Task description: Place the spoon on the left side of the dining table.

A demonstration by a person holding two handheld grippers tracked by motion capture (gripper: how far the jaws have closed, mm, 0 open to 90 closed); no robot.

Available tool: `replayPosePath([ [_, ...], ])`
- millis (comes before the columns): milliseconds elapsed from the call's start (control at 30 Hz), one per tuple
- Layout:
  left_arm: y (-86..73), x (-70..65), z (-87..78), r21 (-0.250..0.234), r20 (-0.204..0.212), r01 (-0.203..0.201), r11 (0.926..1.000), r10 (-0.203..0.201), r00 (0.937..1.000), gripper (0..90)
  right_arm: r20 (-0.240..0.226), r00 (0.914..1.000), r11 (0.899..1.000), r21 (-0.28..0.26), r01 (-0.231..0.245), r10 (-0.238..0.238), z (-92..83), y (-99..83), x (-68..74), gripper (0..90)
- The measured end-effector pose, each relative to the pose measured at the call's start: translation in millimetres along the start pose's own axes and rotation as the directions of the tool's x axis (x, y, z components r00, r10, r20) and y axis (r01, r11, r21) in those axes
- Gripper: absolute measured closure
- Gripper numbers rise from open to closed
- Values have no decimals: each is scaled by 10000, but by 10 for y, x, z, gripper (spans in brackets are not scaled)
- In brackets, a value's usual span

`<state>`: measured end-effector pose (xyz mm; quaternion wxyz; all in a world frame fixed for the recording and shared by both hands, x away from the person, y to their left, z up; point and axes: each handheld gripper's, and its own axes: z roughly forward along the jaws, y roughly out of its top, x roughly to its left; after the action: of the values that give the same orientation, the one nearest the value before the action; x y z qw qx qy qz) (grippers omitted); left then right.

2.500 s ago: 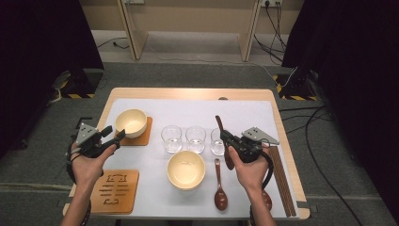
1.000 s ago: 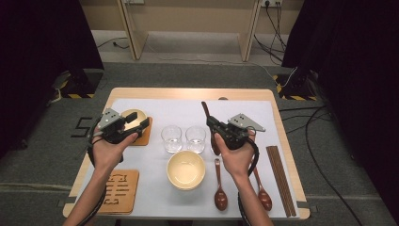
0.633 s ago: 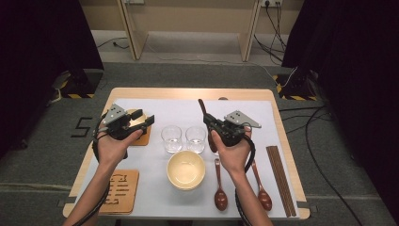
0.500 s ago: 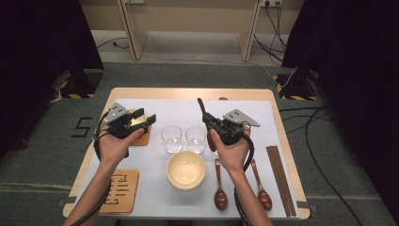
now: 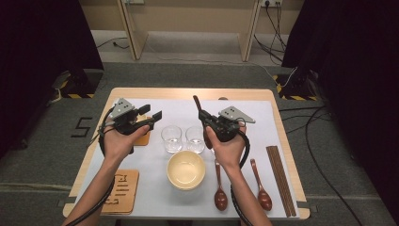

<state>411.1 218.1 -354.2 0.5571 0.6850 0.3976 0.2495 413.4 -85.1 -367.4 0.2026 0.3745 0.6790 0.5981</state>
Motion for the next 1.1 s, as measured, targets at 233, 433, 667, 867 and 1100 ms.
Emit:
replayPosePath([
  [233, 35, -56, 36, -77, 110, -126, 9999, 127, 9999, 421, -28, 10000, 10000, 40, 25, -25, 52, 19, 31, 851],
  [433, 72, -94, 66, -124, 277, -128, 9998, 132, 9995, 422, -71, 9999, 10000, 57, 74, -74, 84, 26, 54, 851],
  [667, 114, -128, 98, -168, 444, -106, 9998, 113, 9990, 422, -90, 9999, 9999, 79, 84, -84, 122, 24, 72, 851],
  [867, 148, -150, 145, -200, 612, 4, 9998, 9, 9981, 424, -141, 9998, 9999, 103, 119, -118, 146, 12, 94, 851],
  [1100, 210, -180, 204, -229, 927, 233, 9995, -211, 9955, 430, -190, 9998, 9998, 150, 106, -103, 175, 2, 112, 851],
])
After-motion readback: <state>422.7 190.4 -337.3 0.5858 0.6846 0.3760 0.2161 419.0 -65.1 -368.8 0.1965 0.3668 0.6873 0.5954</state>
